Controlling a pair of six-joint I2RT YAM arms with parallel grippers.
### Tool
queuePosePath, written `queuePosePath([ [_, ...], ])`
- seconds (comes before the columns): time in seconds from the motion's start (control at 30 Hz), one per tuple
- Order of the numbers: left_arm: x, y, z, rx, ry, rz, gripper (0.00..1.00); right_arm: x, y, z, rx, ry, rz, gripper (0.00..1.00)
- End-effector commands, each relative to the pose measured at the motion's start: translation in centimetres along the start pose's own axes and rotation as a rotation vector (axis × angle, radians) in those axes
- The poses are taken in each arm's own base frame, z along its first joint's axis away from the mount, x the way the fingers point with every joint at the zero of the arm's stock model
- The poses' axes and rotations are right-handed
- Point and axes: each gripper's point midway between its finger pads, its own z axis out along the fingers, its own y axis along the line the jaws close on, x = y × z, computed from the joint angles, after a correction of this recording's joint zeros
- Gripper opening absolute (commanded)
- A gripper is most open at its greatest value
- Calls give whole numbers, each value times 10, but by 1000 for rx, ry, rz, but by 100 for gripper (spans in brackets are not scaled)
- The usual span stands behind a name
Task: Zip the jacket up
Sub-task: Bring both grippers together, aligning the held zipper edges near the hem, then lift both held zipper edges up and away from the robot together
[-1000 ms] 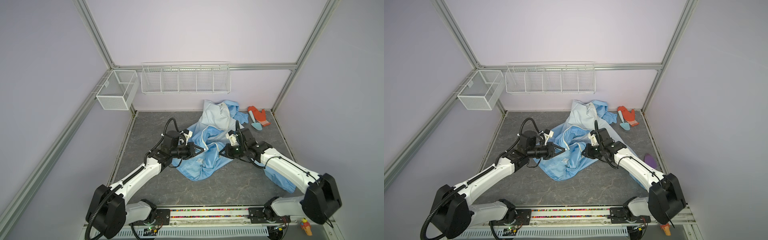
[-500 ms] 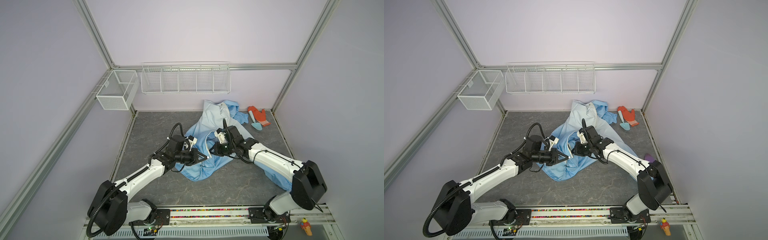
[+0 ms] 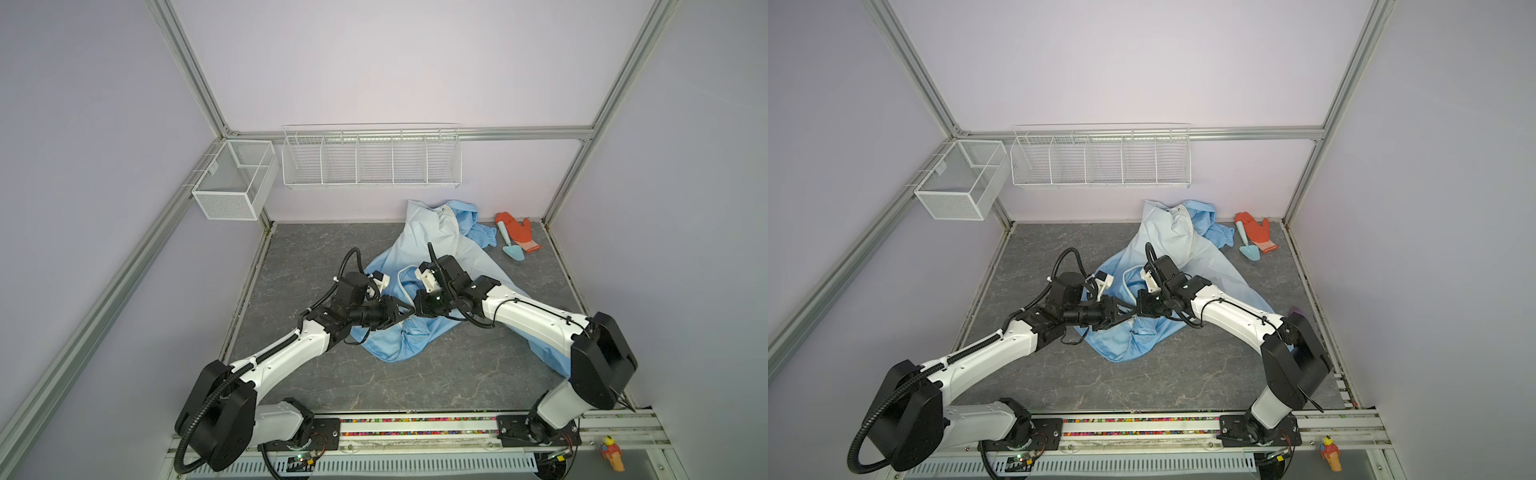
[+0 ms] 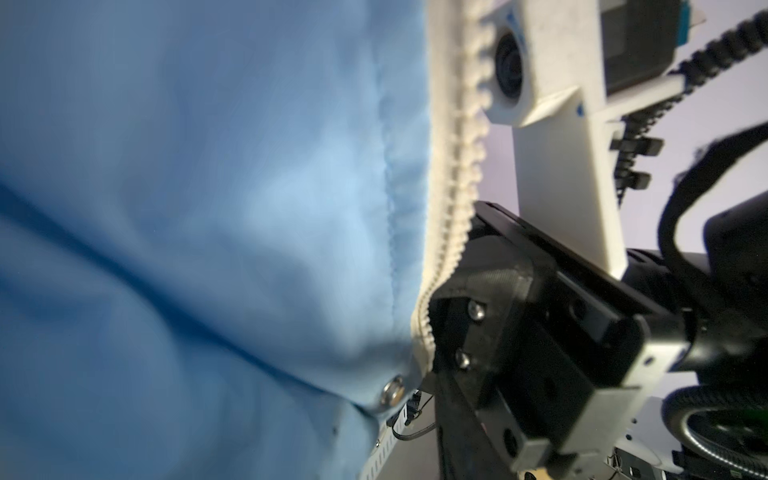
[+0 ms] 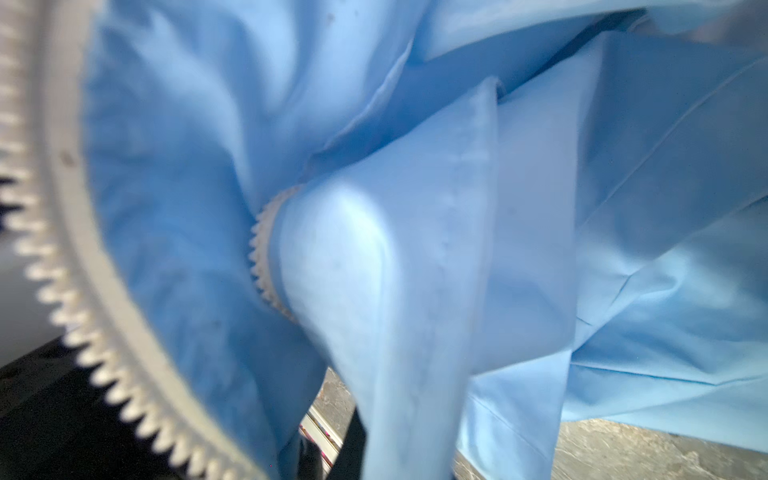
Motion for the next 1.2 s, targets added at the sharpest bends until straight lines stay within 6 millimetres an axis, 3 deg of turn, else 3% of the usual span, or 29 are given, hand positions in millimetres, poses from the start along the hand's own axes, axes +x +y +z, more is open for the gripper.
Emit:
queuePosePath([
  [0.0,-7,-9,-3,29,-47,15,33,-6,7,-1,-11,-11,1,7],
  [0.1,-9,-8,-2,29,-59,9,28,-5,10,0,-15,-6,-3,7],
  [0.37,-14,-6,-4,42,-98,-23,1,-2,9,-3,-9,-6,-16,7],
  [0.6,-1,9,-22,2,-56,-25,0,-4,-6,-13,27,-13,-3,7],
  [0.7,4,6,-31,-16,-34,20,0,-7,-10,-26,-1,-36,2,7],
  [0.83,-7,-14,-43,-8,-66,91,0,-22,1,-63,-106,-130,-29,7],
  [0.97,-33,-54,-54,52,-147,217,0,-39,18,-104,-236,-234,-75,7],
  [1.1,-54,-95,-63,99,-205,393,0,-50,44,-131,-343,-291,-173,7],
  [1.17,-69,-106,-68,73,-244,472,0,-56,57,-141,-377,-322,-229,7],
])
